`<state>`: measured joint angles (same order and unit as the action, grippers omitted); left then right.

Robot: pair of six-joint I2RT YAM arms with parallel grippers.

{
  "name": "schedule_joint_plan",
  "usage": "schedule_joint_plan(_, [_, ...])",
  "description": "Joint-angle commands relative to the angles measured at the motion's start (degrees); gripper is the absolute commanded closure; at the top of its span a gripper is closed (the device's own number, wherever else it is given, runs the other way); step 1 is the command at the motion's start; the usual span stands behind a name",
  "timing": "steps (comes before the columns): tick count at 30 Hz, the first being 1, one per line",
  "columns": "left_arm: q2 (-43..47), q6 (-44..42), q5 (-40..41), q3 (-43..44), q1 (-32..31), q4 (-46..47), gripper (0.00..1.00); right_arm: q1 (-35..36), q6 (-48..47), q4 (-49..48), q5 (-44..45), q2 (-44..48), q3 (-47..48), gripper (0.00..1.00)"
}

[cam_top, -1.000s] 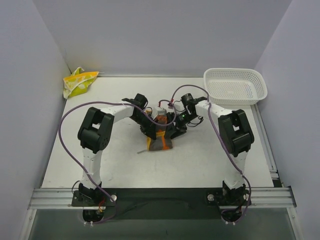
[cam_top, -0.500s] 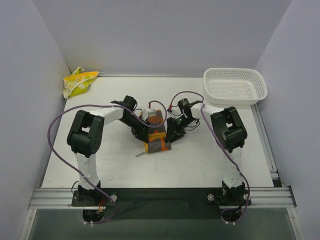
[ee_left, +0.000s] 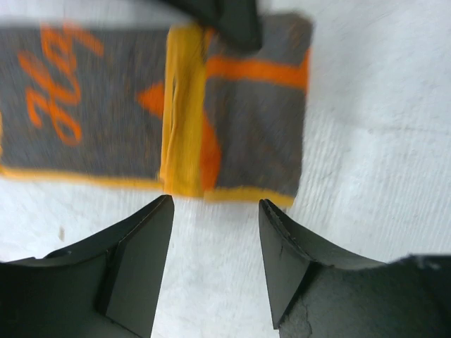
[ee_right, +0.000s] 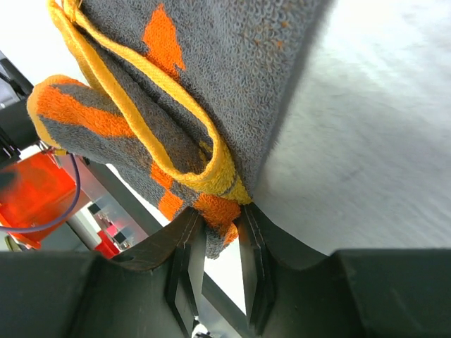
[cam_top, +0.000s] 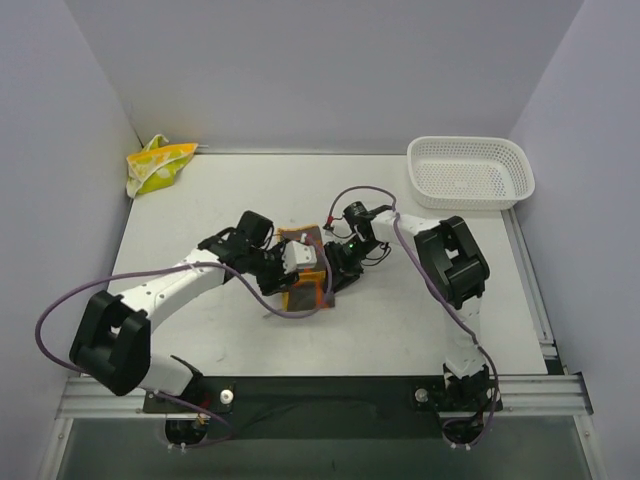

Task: Roll the towels
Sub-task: Roll the towel

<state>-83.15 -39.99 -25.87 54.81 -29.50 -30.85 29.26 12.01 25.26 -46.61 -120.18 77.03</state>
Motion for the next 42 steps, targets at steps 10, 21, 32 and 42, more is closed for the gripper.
schedule_joint_plan(10, [0.01,-6.95,15.75,-5.06,-19.45,11.07,0.38,1.07,0.55,2.87,5.74,-1.63,-0.13,0.78])
schedule_joint_plan(21, [-8.16,-5.10,22.00,-10.77,-19.99,16.97,0.46,0.80,0.12,2.78,4.51,-1.20,-0.57,0.80])
schedule_joint_plan(32, [-16.84,-2.55,-7.16,6.08,-9.89,-11.30,0.88,-4.73,-4.09,-5.65,5.99,15.48,-11.80,0.57])
schedule_joint_plan(42, [-31.79,-1.41,-18.51,19.71,-4.44,-25.83,0.91,-10.10,-16.40,-12.86,11.01,42.20,-25.87,0.36])
